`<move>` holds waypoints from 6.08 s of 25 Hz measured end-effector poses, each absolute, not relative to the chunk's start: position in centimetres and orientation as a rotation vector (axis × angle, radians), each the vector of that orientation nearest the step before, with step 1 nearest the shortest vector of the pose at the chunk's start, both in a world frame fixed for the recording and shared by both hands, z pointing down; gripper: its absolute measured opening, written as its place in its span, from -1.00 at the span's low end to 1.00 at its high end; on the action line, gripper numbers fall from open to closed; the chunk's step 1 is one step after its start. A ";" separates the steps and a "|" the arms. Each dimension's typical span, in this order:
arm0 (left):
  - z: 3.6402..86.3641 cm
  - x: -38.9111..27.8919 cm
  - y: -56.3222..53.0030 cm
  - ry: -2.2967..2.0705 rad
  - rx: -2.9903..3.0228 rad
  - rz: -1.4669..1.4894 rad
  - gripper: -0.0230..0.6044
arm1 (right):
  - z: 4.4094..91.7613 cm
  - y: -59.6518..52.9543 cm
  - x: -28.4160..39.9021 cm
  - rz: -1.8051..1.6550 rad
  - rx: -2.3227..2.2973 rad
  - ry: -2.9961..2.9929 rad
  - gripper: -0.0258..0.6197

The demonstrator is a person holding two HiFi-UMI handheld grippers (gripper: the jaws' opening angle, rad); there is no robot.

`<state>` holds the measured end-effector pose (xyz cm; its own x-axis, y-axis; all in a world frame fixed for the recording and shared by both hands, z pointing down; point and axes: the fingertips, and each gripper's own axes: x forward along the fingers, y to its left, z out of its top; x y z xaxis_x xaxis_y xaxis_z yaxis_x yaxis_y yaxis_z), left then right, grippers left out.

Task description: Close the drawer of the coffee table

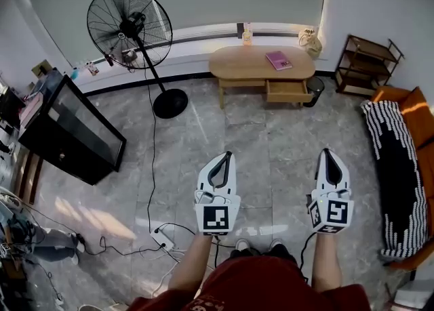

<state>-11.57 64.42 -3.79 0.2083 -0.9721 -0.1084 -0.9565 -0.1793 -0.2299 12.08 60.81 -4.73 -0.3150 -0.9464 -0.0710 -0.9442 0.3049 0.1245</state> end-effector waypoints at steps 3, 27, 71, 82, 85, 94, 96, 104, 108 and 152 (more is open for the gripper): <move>-3.6 -12.3 64.3 1.824 -2.250 -0.110 -0.90 | -4.7 60.7 11.1 -0.217 1.833 -2.520 -0.93; -0.8 -13.5 57.8 1.821 -2.323 -0.100 -0.90 | -1.3 54.2 9.9 -0.153 1.890 -2.467 -0.10; 1.0 0.4 14.0 1.752 -2.343 -0.184 -0.90 | 4.1 12.3 24.8 0.074 1.950 -2.401 -0.11; 3.3 -4.6 2.1 1.736 -2.386 -0.179 -0.90 | 4.9 1.3 20.5 0.024 1.979 -2.347 -0.10; 2.9 -6.9 -2.6 1.717 -2.386 -0.165 -0.90 | 4.4 -3.3 18.2 0.012 1.968 -2.338 -0.11; 2.7 -12.7 -15.8 1.685 -2.377 -0.190 -0.90 | 4.5 -16.1 11.8 0.031 1.943 -2.317 -0.10; 2.7 -13.3 -18.1 1.681 -2.391 -0.182 -0.90 | 4.4 -18.2 10.9 0.036 1.947 -2.312 -0.10; 2.0 -14.2 -25.3 1.635 -2.424 -0.107 -0.90 | 3.6 -24.4 9.3 0.022 1.977 -2.276 -0.10; 1.8 -13.5 -27.6 1.603 -2.448 -0.116 -0.90 | 3.3 -26.0 9.6 0.018 1.996 -2.256 -0.10; 14.8 2.4 -23.3 1.721 -2.539 -0.205 -0.90 | 20.4 -21.9 23.2 0.240 1.770 -2.325 -0.10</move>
